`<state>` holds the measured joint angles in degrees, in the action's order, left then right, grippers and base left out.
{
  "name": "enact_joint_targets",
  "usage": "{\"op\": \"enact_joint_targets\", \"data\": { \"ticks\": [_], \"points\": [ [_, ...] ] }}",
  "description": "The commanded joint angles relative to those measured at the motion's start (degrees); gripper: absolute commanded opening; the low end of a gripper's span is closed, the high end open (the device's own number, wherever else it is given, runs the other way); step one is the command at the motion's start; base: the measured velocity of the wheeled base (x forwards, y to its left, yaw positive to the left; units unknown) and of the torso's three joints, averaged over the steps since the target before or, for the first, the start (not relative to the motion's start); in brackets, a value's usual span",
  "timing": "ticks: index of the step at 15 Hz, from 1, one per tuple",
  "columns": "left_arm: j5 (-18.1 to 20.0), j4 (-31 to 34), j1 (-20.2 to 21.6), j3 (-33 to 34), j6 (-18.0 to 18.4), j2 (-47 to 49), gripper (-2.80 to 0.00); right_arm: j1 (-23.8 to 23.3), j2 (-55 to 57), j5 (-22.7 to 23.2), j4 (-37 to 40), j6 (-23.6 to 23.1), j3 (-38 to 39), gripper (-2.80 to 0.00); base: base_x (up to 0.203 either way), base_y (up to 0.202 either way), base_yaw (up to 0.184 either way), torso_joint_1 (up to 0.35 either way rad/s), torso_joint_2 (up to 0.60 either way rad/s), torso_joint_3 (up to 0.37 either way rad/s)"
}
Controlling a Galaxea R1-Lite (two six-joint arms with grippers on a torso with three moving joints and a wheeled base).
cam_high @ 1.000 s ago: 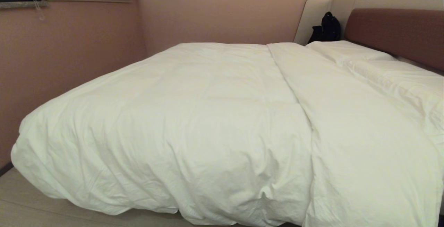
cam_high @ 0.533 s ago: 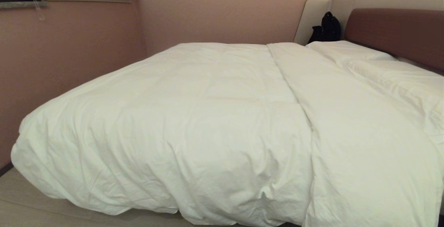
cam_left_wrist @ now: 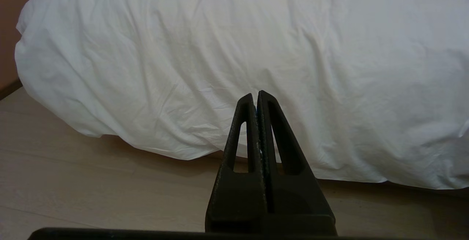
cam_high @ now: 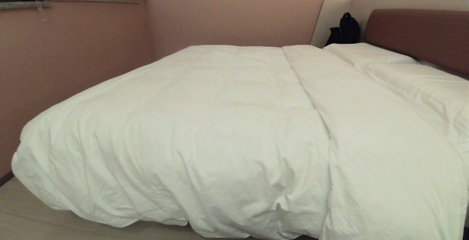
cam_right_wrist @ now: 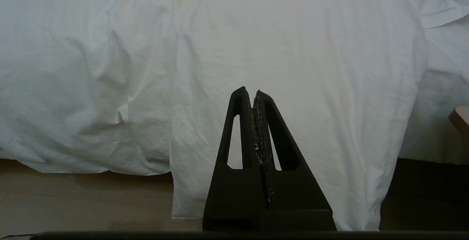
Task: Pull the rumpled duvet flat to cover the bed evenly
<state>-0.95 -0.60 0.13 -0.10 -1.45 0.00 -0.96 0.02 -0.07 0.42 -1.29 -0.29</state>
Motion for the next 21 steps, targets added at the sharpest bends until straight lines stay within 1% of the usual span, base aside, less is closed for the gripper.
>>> {"op": "enact_joint_targets", "data": {
  "ticks": [1,10,12,14,21],
  "points": [
    [0.0,0.0,0.0,0.0,0.0,0.0,-2.8,0.0,0.0,0.0,0.0,0.0,0.0,-2.8,0.0,0.0,0.0,0.0,0.0,0.0],
    [0.0,0.0,0.0,0.0,0.0,0.0,-2.8,0.0,0.0,0.0,0.0,0.0,0.0,-2.8,0.0,0.0,0.0,0.0,0.0,0.0],
    [0.0,0.1,0.0,0.0,0.6,0.0,-2.8,0.0,0.0,0.0,0.0,0.0,0.0,-2.8,0.0,0.0,0.0,0.0,0.0,0.0],
    [-0.1,0.0,0.0,0.1,0.1,0.0,-2.8,0.0,0.0,0.0,0.0,0.0,0.0,-2.8,0.0,0.0,0.0,0.0,0.0,0.0],
    [0.0,-0.1,0.0,0.0,0.0,0.0,-2.8,0.0,0.0,0.0,0.0,0.0,0.0,-2.8,0.0,0.0,0.0,0.0,0.0,0.0]
  ]
}}
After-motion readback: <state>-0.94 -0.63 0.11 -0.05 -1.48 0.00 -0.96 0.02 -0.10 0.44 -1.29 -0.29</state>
